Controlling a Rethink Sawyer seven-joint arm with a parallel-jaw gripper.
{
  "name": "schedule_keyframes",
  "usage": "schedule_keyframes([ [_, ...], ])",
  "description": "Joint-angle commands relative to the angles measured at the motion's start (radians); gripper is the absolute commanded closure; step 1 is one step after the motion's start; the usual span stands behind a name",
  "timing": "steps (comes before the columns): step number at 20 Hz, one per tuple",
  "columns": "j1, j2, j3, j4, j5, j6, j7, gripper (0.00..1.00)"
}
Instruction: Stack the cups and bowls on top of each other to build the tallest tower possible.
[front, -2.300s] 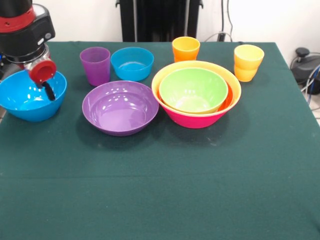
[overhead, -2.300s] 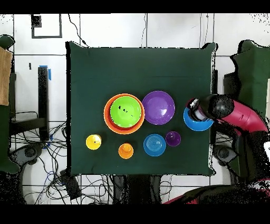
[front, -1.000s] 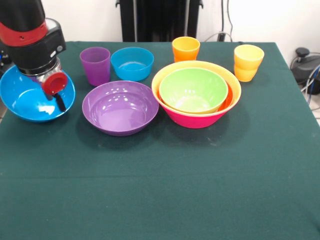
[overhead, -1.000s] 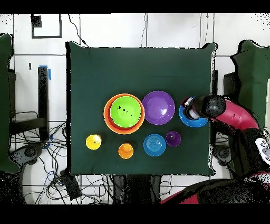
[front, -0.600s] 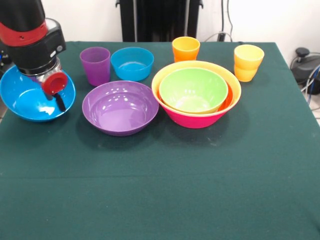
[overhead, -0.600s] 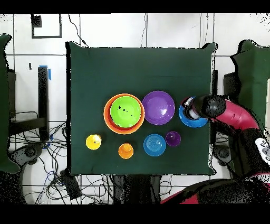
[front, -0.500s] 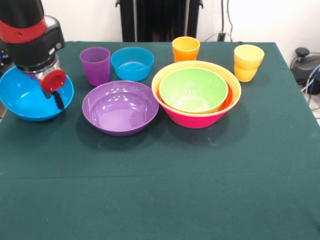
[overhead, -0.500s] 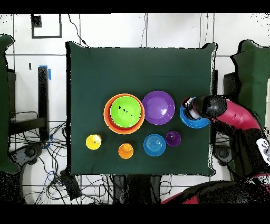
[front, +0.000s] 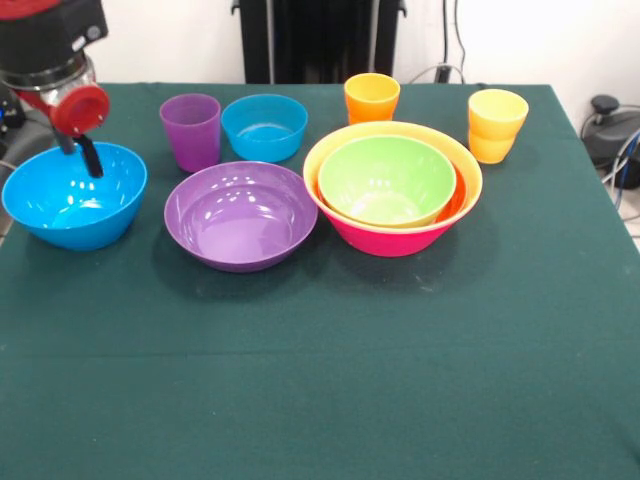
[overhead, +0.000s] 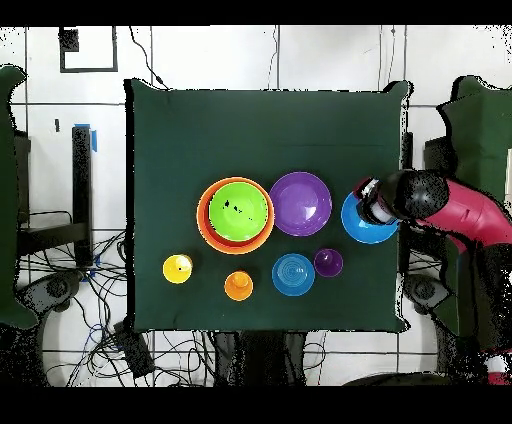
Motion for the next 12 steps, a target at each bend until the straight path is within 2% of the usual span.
schedule_keyframes([
  [1,0.039,-0.007,0.07,0.004,-0.019,0.089,-0.173,0.0],
  [12,0.049,0.039,0.073,-0.015,-0.031,0.049,-0.148,0.0],
])
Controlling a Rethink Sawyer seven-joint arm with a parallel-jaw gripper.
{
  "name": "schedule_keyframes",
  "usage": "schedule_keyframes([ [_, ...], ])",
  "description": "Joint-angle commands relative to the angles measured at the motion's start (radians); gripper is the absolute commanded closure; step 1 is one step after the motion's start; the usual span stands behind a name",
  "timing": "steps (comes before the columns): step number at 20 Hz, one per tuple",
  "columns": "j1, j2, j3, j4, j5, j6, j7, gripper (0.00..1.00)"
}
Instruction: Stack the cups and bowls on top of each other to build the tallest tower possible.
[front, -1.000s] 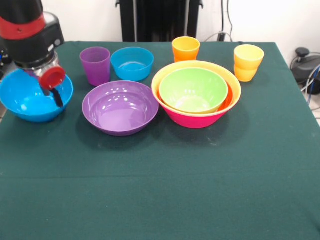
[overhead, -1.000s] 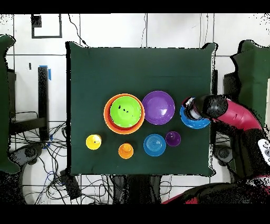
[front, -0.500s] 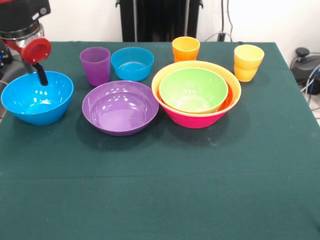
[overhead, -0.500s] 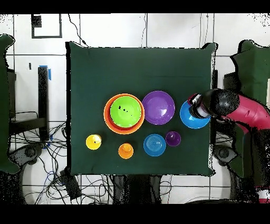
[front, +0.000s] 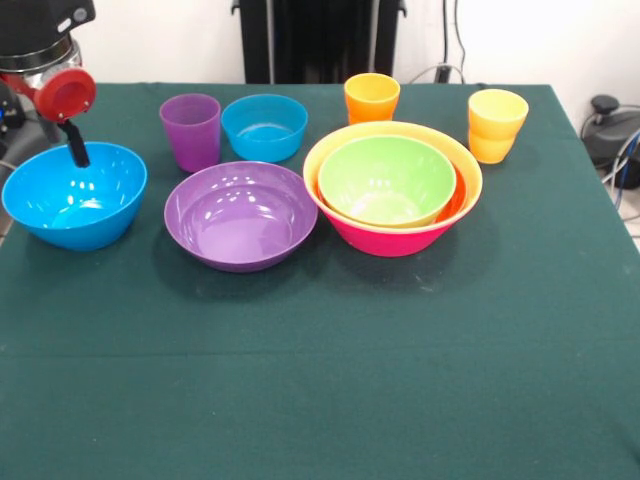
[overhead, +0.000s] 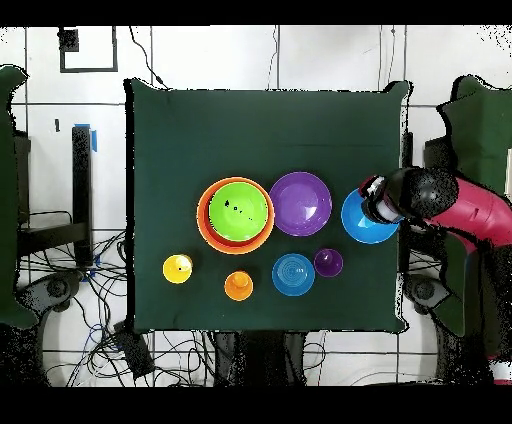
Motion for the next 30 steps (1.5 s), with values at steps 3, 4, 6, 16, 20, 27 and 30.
schedule_keyframes([
  [3,0.06,0.072,0.07,-0.027,-0.027,0.043,-0.134,0.0],
  [4,0.065,0.077,0.069,-0.035,-0.028,0.046,-0.129,0.0],
  [6,0.073,0.084,0.068,-0.049,-0.027,0.053,-0.124,0.0],
  [16,0.104,0.119,0.056,-0.09,-0.02,0.042,-0.093,0.0],
  [20,0.104,0.123,0.052,-0.093,-0.017,0.034,-0.096,0.0],
  [27,0.095,0.129,0.054,-0.079,-0.015,0.008,-0.101,0.0],
  [30,0.083,0.134,0.058,-0.07,-0.018,-0.01,-0.11,0.0],
])
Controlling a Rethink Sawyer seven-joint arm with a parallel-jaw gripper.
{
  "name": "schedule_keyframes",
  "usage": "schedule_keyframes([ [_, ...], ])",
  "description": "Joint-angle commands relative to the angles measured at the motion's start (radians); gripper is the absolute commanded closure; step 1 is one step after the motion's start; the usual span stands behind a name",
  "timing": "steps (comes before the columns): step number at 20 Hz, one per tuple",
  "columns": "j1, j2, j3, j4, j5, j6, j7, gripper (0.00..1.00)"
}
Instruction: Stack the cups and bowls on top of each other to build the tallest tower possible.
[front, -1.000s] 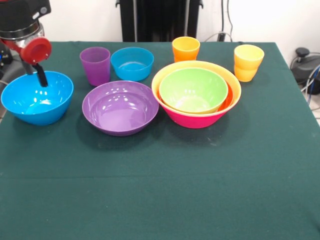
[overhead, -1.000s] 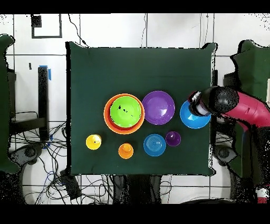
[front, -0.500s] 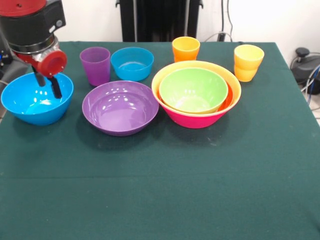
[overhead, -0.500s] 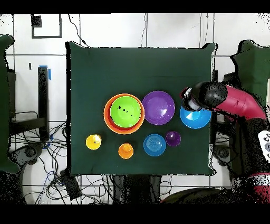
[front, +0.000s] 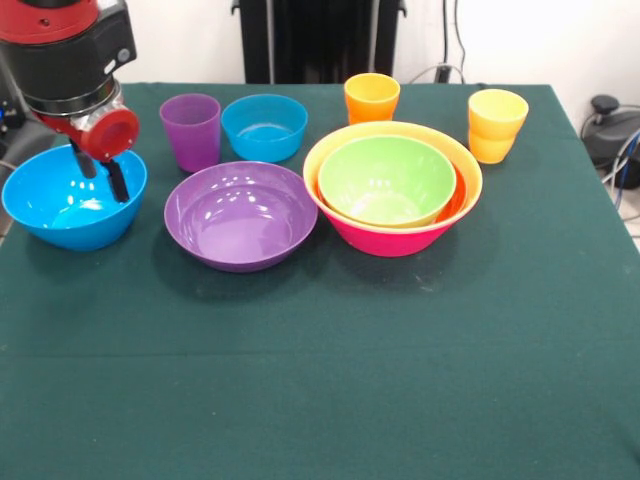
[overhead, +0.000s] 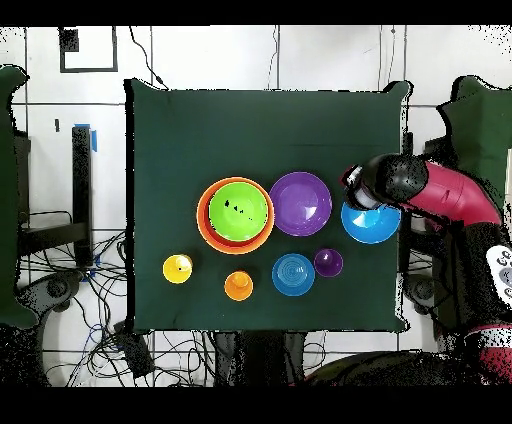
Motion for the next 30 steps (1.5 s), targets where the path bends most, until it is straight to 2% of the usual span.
schedule_keyframes([
  [1,0.012,0.064,0.059,-0.003,-0.018,-0.018,-0.112,0.0],
  [8,-0.007,0.08,0.065,0.014,-0.026,-0.059,-0.12,0.0],
  [18,-0.002,0.114,0.044,0.016,-0.062,-0.104,-0.108,0.0],
  [30,0.005,0.149,0.033,0.007,-0.069,-0.145,-0.104,0.0],
])
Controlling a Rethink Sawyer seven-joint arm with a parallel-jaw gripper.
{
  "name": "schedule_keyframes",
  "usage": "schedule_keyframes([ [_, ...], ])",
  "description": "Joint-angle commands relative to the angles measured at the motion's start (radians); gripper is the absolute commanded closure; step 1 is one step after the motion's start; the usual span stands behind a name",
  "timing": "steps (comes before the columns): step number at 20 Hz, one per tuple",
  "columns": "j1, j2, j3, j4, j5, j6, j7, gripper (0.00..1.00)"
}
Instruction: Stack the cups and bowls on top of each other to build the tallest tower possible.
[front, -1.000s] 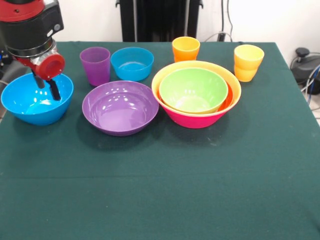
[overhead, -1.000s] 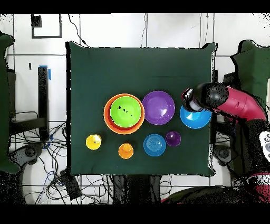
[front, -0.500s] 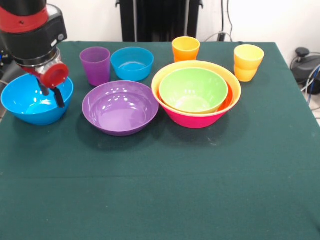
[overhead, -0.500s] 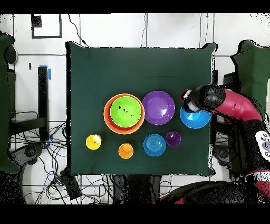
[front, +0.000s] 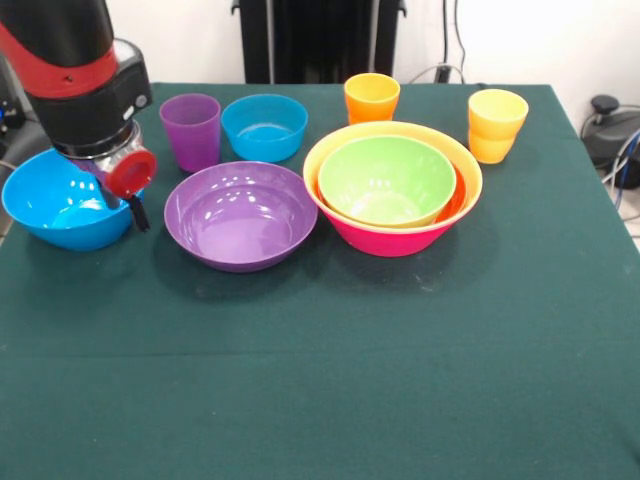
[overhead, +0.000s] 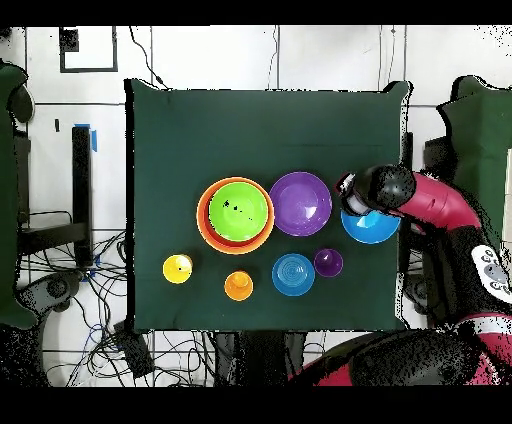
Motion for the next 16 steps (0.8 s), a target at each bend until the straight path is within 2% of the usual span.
schedule_keyframes([
  [1,0.024,0.05,0.033,0.008,-0.07,-0.072,-0.104,0.0],
  [11,0.023,0.072,0.026,0.001,-0.088,-0.121,-0.11,0.0],
  [12,0.017,0.073,0.033,0.0,-0.096,-0.148,-0.123,1.0],
  [16,0.018,0.067,0.032,-0.002,-0.1,-0.147,-0.132,1.0],
])
